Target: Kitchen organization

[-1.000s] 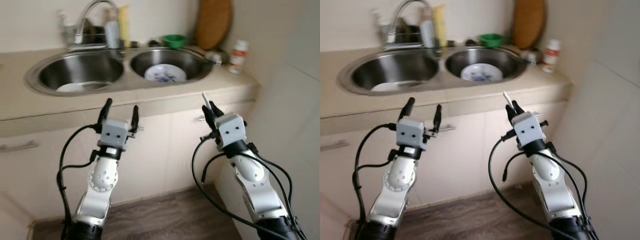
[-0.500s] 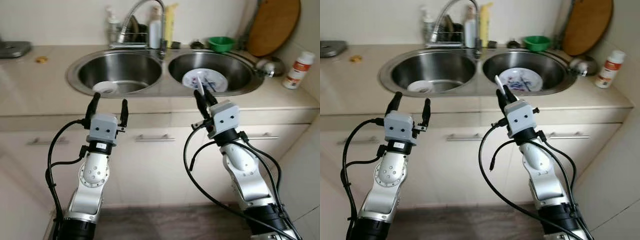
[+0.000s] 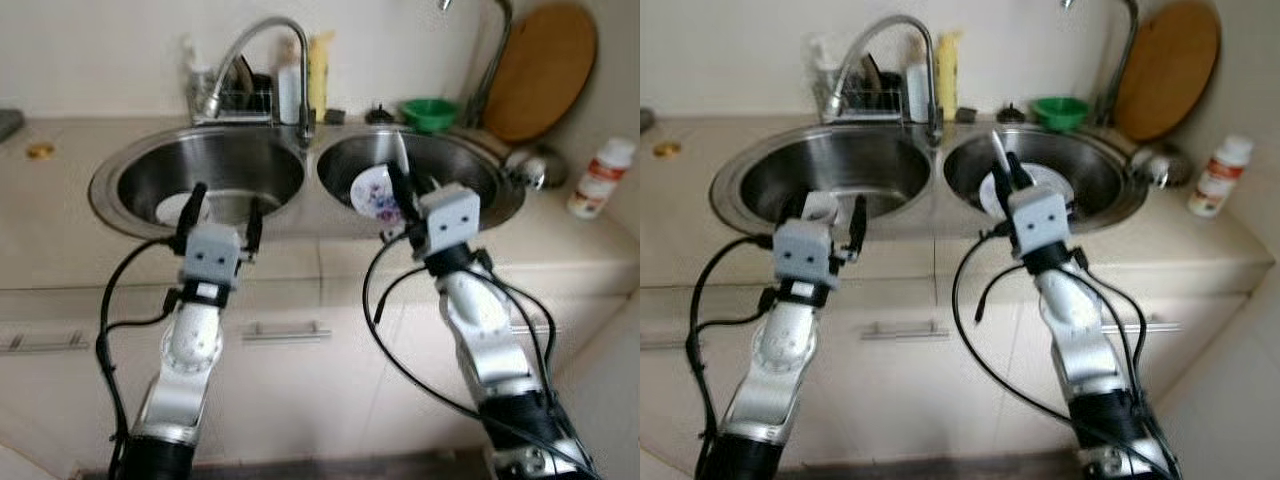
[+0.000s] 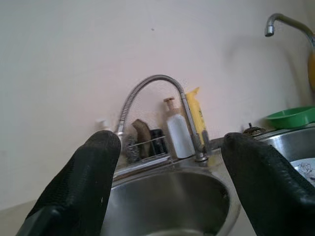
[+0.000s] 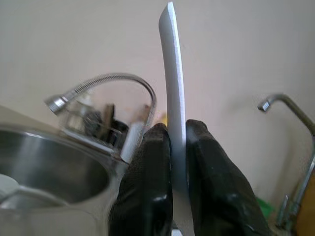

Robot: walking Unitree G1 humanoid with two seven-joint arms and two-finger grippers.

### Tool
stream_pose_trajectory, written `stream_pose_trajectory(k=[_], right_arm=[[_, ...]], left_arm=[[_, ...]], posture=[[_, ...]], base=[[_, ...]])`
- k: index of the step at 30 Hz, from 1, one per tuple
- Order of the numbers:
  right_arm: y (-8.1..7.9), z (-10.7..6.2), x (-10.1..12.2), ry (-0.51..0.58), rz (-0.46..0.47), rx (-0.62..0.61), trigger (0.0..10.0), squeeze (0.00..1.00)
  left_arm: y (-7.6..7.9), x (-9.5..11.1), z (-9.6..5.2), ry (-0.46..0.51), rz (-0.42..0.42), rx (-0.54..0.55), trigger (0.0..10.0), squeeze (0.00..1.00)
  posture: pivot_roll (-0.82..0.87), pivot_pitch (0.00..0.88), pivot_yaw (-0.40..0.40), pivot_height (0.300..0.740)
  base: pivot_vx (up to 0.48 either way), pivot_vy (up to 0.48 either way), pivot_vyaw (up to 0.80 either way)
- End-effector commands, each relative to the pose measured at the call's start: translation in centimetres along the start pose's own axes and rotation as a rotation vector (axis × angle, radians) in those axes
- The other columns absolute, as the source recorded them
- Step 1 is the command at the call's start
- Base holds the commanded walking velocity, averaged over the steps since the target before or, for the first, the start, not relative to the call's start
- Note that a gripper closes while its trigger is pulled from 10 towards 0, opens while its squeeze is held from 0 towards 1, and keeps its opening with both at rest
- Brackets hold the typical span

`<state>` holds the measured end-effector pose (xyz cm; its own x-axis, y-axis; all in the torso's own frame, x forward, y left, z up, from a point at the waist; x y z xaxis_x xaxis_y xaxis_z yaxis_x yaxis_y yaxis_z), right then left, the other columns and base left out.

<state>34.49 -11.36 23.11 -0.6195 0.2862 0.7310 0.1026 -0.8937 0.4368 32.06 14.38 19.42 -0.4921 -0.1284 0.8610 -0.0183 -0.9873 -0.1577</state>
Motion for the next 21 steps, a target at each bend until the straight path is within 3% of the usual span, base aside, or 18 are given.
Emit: stream_pose_trajectory(k=[1,9,21], right_arm=[[0.9,0.0,-0.2,-0.002,-0.008,-0.019,0.0,0.00],[0.7,0.5,-0.4,-0.018,0.035,-0.026,0.0,0.00],[2.7,2.4,-5.8,-0.362,0.221,-0.137,0.0,0.00]], left_arm=[[0.8,0.6,0.3,0.021,-0.016,-0.019,10.0,0.00],[0.9,0.7,0.3,0.025,-0.012,-0.023,10.0,0.00],[1.6,1.1,0.3,0.047,-0.009,-0.052,10.0,0.00]], posture=[[0.03,0.000,-0.026,0.740],[0.03,0.000,-0.030,0.740],[0.04,0.000,-0.030,0.740]], base=[[0.390,0.000,0.00],[0.370,0.000,0.80],[0.020,0.000,0.00]])
Point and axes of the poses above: a point about 5 cm out from each wrist's last joint towards the gripper, its own z axis pointing out of the wrist towards the gripper, its own x axis along the axis of the wrist's last joint, y = z × x, the point moved 3 cm from there along z, pointing out of the wrist towards the gripper, and after that the axes turned 8 degrees about -z, right-handed, at the moved point
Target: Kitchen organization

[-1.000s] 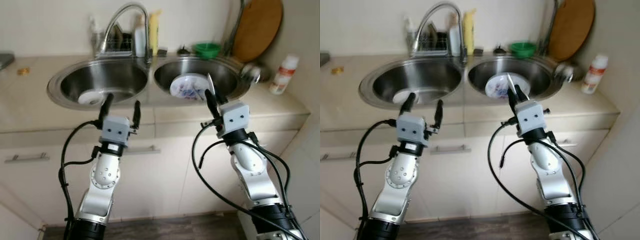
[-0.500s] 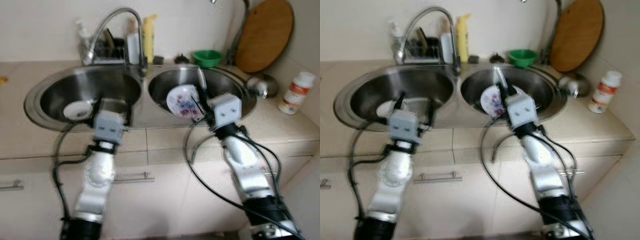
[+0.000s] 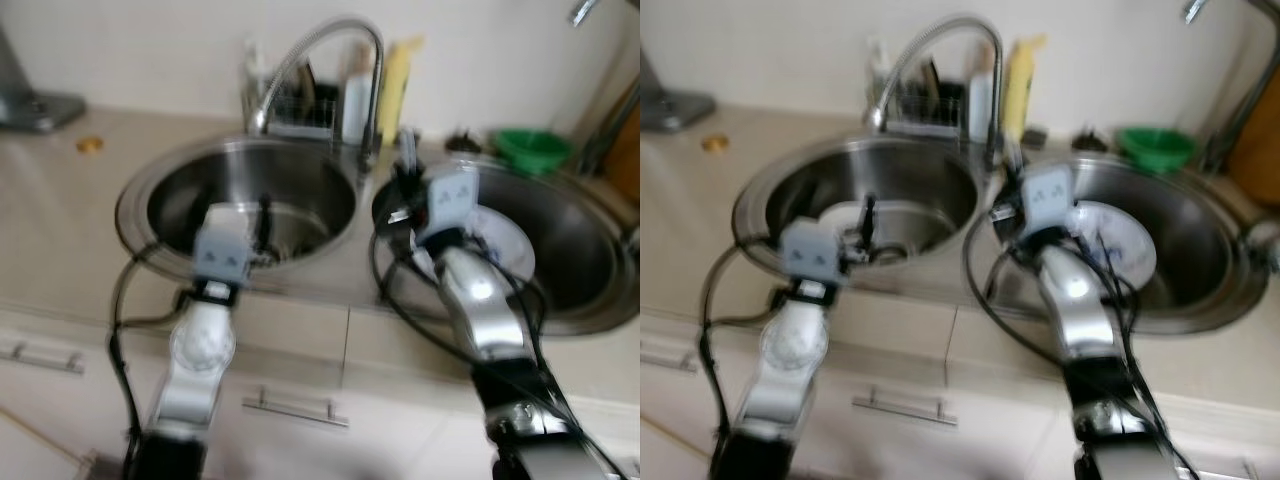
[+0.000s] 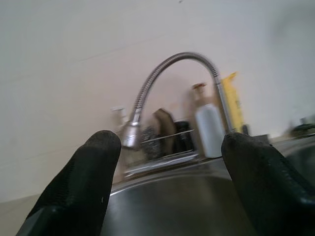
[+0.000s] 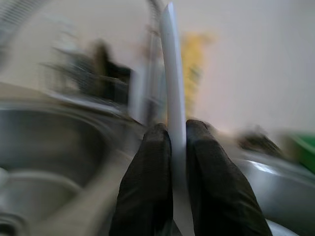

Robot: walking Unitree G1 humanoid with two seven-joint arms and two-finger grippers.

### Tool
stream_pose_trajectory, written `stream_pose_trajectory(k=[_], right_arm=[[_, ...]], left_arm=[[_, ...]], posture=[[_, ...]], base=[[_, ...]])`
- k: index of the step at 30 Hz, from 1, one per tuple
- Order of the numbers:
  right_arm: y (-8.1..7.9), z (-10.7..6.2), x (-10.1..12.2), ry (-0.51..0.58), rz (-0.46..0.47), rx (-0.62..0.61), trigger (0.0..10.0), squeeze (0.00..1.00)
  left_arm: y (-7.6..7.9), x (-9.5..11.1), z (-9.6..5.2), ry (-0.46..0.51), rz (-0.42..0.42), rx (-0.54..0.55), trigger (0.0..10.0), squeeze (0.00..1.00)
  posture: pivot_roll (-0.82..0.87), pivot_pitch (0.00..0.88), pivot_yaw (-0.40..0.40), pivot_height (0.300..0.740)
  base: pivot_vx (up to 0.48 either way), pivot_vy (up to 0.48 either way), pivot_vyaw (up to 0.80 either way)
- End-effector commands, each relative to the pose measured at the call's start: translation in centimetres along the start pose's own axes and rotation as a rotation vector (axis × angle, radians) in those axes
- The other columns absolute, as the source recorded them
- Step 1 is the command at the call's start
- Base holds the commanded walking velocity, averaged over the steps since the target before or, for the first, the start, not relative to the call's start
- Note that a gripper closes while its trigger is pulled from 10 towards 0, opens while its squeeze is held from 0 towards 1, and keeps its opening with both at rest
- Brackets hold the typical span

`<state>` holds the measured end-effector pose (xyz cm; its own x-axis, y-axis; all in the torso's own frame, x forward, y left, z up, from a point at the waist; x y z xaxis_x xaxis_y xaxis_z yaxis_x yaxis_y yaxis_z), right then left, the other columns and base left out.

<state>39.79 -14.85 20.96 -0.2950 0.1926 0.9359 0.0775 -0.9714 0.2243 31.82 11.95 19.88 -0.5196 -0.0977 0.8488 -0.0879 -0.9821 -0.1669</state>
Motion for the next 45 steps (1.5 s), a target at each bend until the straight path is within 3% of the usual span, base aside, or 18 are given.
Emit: stream_pose_trajectory(k=[1,2,3,6,9,10,11,21,26,29,32,33,34,35,38,45], right_arm=[[0.1,0.8,-0.2,-0.047,0.049,-0.022,2.8,0.00],[0.3,1.0,-0.4,-0.069,0.061,-0.032,2.8,0.00],[1.1,1.3,-1.3,-0.135,0.066,-0.073,10.0,0.00],[2.3,1.1,-3.6,-0.286,0.073,-0.138,10.0,0.00],[2.1,0.3,-6.1,-0.448,0.108,-0.130,10.0,0.00],[1.6,-0.1,-6.7,-0.461,0.165,-0.107,10.0,0.00],[1.4,-0.3,-6.8,-0.461,0.181,-0.095,10.0,1.00],[2.8,-0.2,-5.9,-0.386,0.208,-0.152,10.0,1.00],[2.6,-0.1,-5.4,-0.353,0.207,-0.139,10.0,1.00],[2.6,0.0,-4.4,-0.289,0.224,-0.152,10.0,1.00],[2.2,0.5,-1.3,-0.096,0.262,-0.142,10.0,1.00],[2.2,0.5,-1.3,-0.096,0.262,-0.142,10.0,1.00],[1.7,0.4,0.2,-0.007,0.261,-0.109,10.0,0.93],[1.6,0.4,0.6,0.012,0.259,-0.103,10.0,0.00],[0.4,0.0,2.1,0.099,0.257,-0.045,10.0,0.00],[-0.8,-1.0,2.7,0.159,0.268,-0.012,10.0,0.00]], left_arm=[[-0.7,0.3,0.0,0.013,0.019,0.012,10.0,0.00],[-0.8,0.3,0.0,0.013,0.019,0.013,10.0,0.00],[-0.8,0.4,0.0,0.014,0.021,0.012,10.0,0.00],[-0.9,0.4,0.0,0.013,0.024,0.013,10.0,0.00],[-1.1,0.3,-0.1,0.003,0.026,0.020,10.0,0.00],[-1.0,0.1,-0.2,-0.008,0.027,0.020,10.0,0.00],[-1.0,0.0,-0.2,-0.015,0.027,0.021,10.0,0.00],[-0.7,-0.1,-0.3,-0.026,0.010,0.015,10.0,0.00],[-0.6,-0.1,-0.3,-0.027,0.008,0.013,10.0,0.00],[-0.6,-0.1,-0.3,-0.026,0.001,0.014,10.0,0.00],[-0.4,0.1,-0.4,-0.019,-0.009,0.007,10.0,0.00],[-0.4,0.1,-0.4,-0.019,-0.009,0.007,10.0,0.00],[-0.4,0.2,-0.5,-0.013,-0.008,0.004,10.0,0.00],[-0.3,0.3,-0.5,-0.013,-0.007,0.004,10.0,0.00],[-0.3,0.5,-0.4,-0.002,-0.015,0.001,10.0,0.00],[-0.3,0.9,-0.1,0.015,-0.012,-0.003,10.0,0.00]], posture=[[0.04,0.000,-0.031,0.740],[0.04,0.000,-0.031,0.740],[0.04,0.000,-0.031,0.740],[0.05,0.000,-0.037,0.740],[0.06,0.000,-0.039,0.740],[0.06,0.000,-0.040,0.740],[0.06,0.000,-0.041,0.740],[0.05,0.000,-0.037,0.740],[0.05,0.000,-0.038,0.740],[0.05,0.000,-0.040,0.740],[0.05,0.000,-0.041,0.740],[0.05,0.000,-0.041,0.740],[0.05,0.000,-0.042,0.740],[0.05,0.000,-0.042,0.740],[0.05,0.000,-0.041,0.740],[0.05,0.000,-0.038,0.740]], base=[[0.000,0.000,0.00],[0.000,0.000,0.00],[0.000,0.000,0.00],[0.000,0.000,0.00],[0.000,0.000,0.00],[0.000,0.000,0.00],[0.000,0.000,0.00],[0.000,0.000,0.00],[0.000,0.000,0.00],[0.000,0.000,0.00],[0.000,0.000,0.00],[0.000,0.000,0.00],[0.000,0.442,0.00],[0.000,0.480,0.00],[0.000,0.480,0.00],[0.000,0.480,0.00]])
Point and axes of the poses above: a point about 5 cm out from each wrist's last joint towards the gripper, its own z axis pointing out of the wrist towards the gripper, its own x axis along the axis of the wrist's last joint, y = z × x, the point moved 3 cm from there along z, pointing out of the wrist towards the gripper, and after that the axes turned 8 degrees about -z, right-handed, at the moved point
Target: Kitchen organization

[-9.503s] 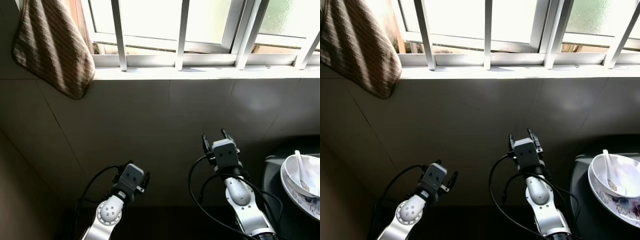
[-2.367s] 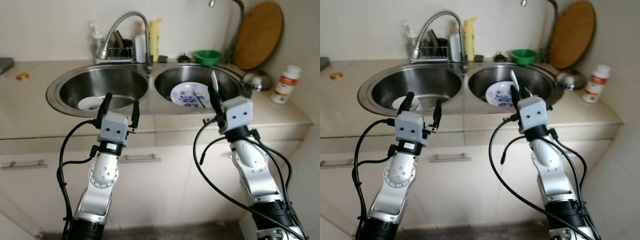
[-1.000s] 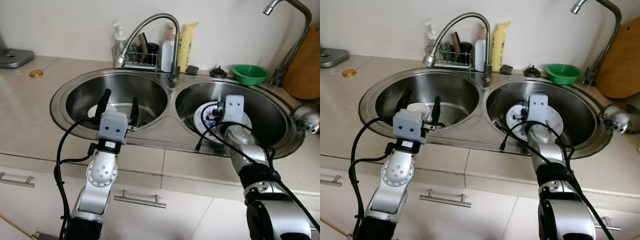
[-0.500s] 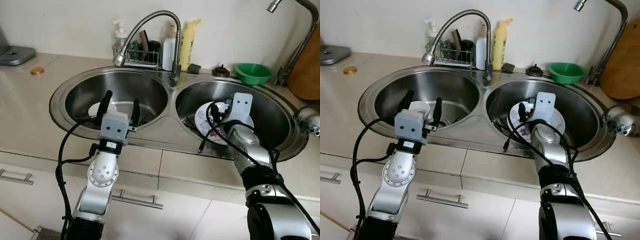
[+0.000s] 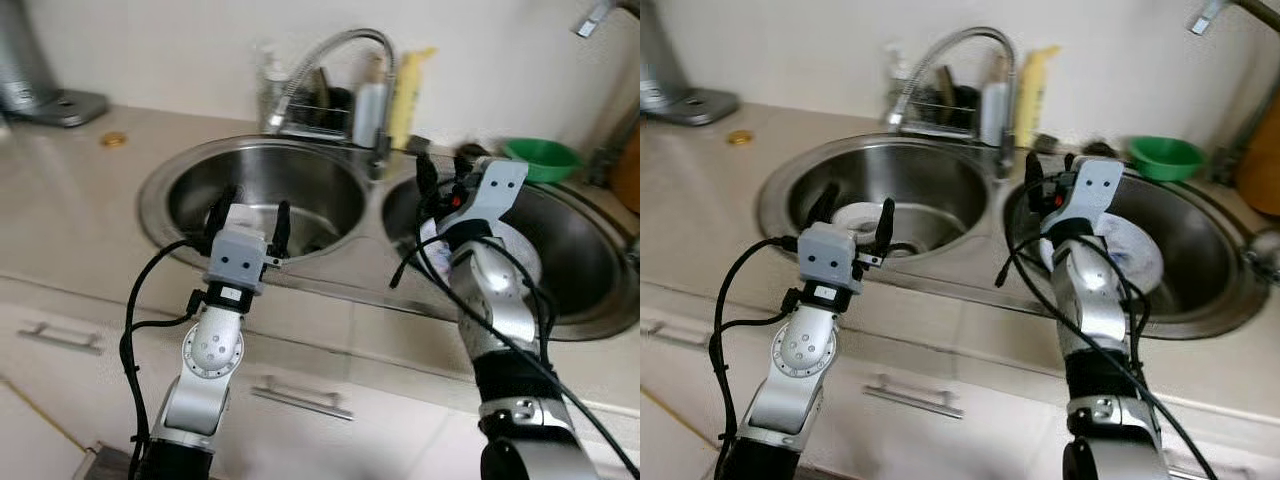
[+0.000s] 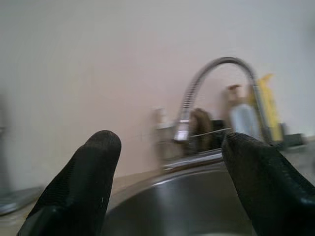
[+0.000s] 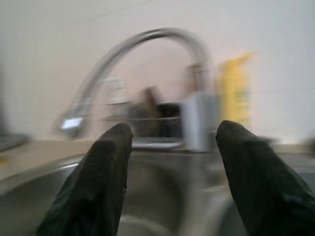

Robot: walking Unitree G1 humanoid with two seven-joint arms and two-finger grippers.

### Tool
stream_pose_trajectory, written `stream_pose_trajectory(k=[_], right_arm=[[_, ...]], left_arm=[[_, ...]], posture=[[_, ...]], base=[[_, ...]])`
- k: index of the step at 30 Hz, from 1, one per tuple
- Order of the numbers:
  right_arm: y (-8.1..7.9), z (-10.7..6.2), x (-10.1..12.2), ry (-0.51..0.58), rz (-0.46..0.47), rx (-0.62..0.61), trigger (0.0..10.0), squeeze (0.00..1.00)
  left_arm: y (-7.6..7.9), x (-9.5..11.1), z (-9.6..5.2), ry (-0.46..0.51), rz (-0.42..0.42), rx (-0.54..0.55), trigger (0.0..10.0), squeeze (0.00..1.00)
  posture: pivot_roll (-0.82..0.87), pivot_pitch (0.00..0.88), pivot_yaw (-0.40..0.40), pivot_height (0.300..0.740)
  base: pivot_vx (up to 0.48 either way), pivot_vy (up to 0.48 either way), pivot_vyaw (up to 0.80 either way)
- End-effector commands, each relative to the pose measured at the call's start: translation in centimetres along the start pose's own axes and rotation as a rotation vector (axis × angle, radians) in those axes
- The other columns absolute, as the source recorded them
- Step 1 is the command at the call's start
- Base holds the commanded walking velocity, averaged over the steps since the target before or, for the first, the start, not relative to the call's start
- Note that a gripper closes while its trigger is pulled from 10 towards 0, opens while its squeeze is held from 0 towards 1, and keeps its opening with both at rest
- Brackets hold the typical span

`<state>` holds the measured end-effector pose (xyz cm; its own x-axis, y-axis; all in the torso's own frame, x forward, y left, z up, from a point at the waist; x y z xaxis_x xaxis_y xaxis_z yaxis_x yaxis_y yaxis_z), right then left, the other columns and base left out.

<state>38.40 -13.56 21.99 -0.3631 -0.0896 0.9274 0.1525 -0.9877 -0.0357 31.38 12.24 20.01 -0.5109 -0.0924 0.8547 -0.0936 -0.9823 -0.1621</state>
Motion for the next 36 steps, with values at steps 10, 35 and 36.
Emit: stream_pose_trajectory(k=[10,35,36], right_arm=[[-0.5,-0.9,1.2,0.070,-0.047,0.014,10.0,0.00],[-0.2,-3.1,0.8,0.079,-0.125,-0.022,10.0,0.00],[-0.2,-3.2,0.9,0.081,-0.125,-0.022,10.0,0.00]], left_arm=[[0.0,0.6,0.2,0.025,-0.008,-0.007,10.0,0.00],[0.2,1.2,0.2,0.074,-0.014,-0.030,10.0,0.00],[0.2,1.2,0.2,0.075,-0.013,-0.031,10.0,0.00]], posture=[[0.05,0.000,-0.034,0.740],[0.04,0.000,-0.025,0.740],[0.04,0.000,-0.024,0.740]], base=[[0.000,0.480,0.00],[0.000,0.384,-0.24],[0.000,0.000,-0.80]])
Point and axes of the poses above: a point about 5 cm out from each wrist's last joint towards the gripper, its own z axis pointing out of the wrist towards the gripper, its own x axis along the axis of the wrist's last joint, y = z × x, the point moved 3 cm from there along z, pointing out of the wrist towards the gripper, and after that the axes turned 8 degrees about -z, right-handed, at the moved point
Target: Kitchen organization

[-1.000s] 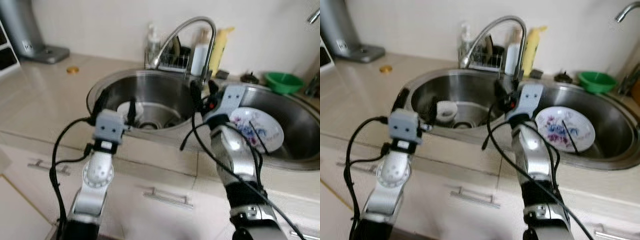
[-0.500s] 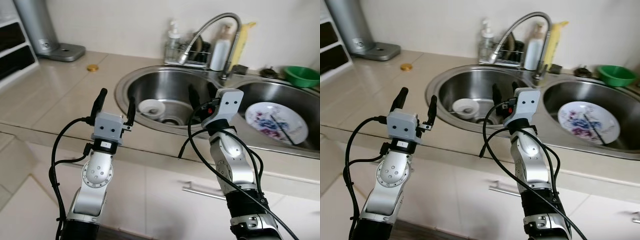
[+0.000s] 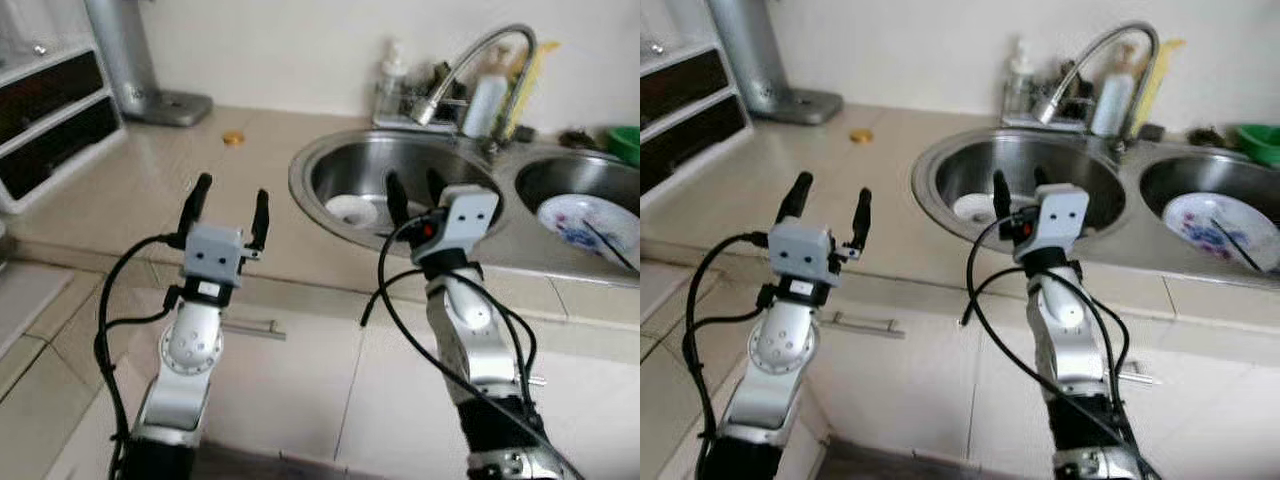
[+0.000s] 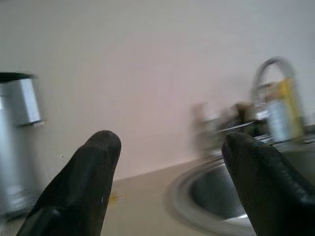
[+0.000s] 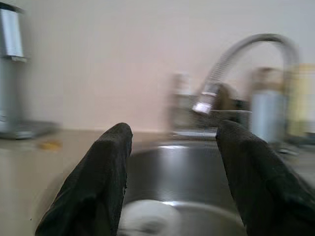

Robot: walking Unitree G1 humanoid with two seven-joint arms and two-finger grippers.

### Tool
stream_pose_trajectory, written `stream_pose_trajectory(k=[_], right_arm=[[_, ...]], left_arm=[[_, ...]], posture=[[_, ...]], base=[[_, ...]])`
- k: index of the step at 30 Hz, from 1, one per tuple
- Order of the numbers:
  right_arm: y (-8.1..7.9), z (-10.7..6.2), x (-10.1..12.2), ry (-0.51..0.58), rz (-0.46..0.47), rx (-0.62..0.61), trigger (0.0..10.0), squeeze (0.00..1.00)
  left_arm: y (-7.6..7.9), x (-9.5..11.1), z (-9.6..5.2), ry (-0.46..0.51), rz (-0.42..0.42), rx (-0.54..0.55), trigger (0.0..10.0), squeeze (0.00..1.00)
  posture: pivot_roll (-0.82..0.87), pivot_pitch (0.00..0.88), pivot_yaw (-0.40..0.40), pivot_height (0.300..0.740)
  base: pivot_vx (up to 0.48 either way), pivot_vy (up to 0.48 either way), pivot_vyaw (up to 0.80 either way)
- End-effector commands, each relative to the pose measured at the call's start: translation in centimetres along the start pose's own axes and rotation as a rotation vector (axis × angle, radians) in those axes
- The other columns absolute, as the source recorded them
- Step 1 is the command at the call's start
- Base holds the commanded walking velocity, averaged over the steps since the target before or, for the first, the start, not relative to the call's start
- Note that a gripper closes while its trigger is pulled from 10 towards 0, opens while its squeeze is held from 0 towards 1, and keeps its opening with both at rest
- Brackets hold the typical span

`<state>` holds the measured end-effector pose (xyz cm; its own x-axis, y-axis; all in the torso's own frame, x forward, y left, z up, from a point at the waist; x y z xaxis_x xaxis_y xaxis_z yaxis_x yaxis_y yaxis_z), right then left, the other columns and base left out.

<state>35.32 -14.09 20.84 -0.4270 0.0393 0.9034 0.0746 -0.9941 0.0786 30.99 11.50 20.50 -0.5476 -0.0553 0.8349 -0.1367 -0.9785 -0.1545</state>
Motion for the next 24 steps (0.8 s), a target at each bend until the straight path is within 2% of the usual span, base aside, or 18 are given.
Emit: stream_pose_trajectory(k=[1,7,12,15,24], right_arm=[[-0.3,0.1,0.9,0.033,0.013,0.006,10.0,0.00],[-0.9,-0.3,1.2,0.051,-0.001,0.037,10.0,0.00],[-1.5,-0.9,1.4,0.076,-0.035,0.068,10.0,0.00],[-1.3,-1.2,1.4,0.080,-0.050,0.048,10.0,0.00],[-0.1,-1.5,1.1,0.068,-0.078,-0.016,10.0,0.00]], left_arm=[[-0.5,0.6,0.2,0.029,0.021,-0.002,10.0,0.00],[-0.5,0.3,0.3,0.014,0.035,-0.011,10.0,0.00],[-0.2,0.3,0.2,0.015,0.032,-0.021,10.0,0.00],[-0.1,0.4,0.1,0.029,0.032,-0.025,10.0,0.00],[0.0,0.3,0.1,0.025,0.032,-0.031,10.0,0.00]], posture=[[0.04,0.000,-0.024,0.740],[0.04,0.000,-0.024,0.740],[0.03,0.000,-0.024,0.740],[0.03,0.000,-0.024,0.740],[0.03,0.000,-0.025,0.740]], base=[[0.000,0.000,-0.80],[0.000,0.000,-0.80],[0.000,-0.466,-0.16],[0.000,-0.425,-0.27],[0.000,0.000,-0.80]])
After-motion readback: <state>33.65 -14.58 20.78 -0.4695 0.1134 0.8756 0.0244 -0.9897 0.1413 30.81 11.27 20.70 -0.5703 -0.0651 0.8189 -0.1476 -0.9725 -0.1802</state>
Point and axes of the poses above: a point about 5 cm out from each wrist's last joint towards the gripper, its own z axis pointing out of the wrist towards the gripper, its own x axis along the axis of the wrist's last joint, y = z × x, the point moved 3 cm from there along z, pointing out of the wrist towards the gripper, and after that the axes turned 8 degrees about -z, right-handed, at the moved point
